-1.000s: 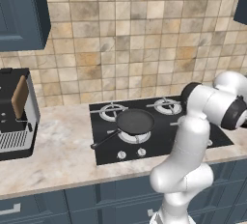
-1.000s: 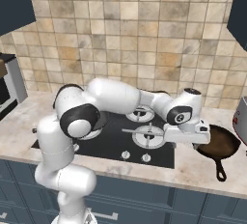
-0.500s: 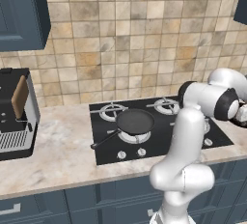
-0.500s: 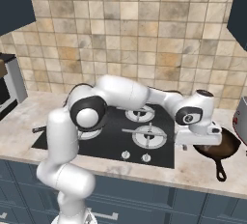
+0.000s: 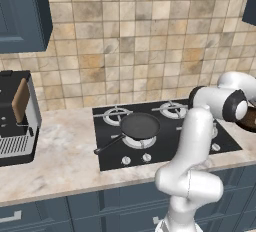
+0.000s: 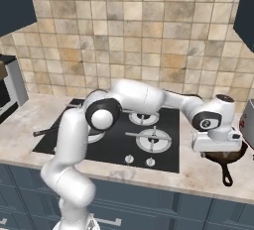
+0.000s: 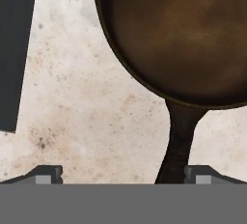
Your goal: Place both pans onto different burners. Then place the corn and the chicken drumstick on different pans.
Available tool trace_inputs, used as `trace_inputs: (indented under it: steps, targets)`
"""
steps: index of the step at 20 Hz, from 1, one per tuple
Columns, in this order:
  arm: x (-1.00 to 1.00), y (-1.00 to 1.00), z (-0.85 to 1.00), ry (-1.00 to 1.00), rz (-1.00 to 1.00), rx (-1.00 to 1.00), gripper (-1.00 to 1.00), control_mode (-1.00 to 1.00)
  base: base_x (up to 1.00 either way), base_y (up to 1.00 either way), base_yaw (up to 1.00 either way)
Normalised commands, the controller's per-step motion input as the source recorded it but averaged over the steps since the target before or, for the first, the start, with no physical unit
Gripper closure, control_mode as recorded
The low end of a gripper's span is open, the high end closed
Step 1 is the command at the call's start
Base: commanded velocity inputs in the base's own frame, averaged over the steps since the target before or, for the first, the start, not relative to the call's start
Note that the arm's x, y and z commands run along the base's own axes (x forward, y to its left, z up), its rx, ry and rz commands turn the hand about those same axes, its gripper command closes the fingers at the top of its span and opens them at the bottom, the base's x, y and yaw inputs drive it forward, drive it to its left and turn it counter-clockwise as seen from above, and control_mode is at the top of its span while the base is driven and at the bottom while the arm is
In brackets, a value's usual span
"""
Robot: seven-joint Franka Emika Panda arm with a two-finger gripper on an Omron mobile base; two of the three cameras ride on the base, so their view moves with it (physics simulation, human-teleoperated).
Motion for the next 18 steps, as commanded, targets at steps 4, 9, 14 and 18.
trace_inputs:
  steps: [4, 9, 14, 18]
  targets:
    - [0.00, -0.40, 0.00, 0.00, 0.02, 0.02, -1.00, -1.00, 0.00, 0.00, 0.00]
    - [0.00, -0.31, 0.00, 0.00, 0.01, 0.00, -1.00, -1.00, 0.00, 0.00, 0.00]
    - [0.00, -0.19, 0.00, 0.00, 0.00, 0.00, -1.00, -1.00, 0.00, 0.00, 0.00]
    - [0.00, -0.08, -0.08, 0.00, 0.00, 0.00, -1.00, -1.00, 0.00, 0.00, 0.00]
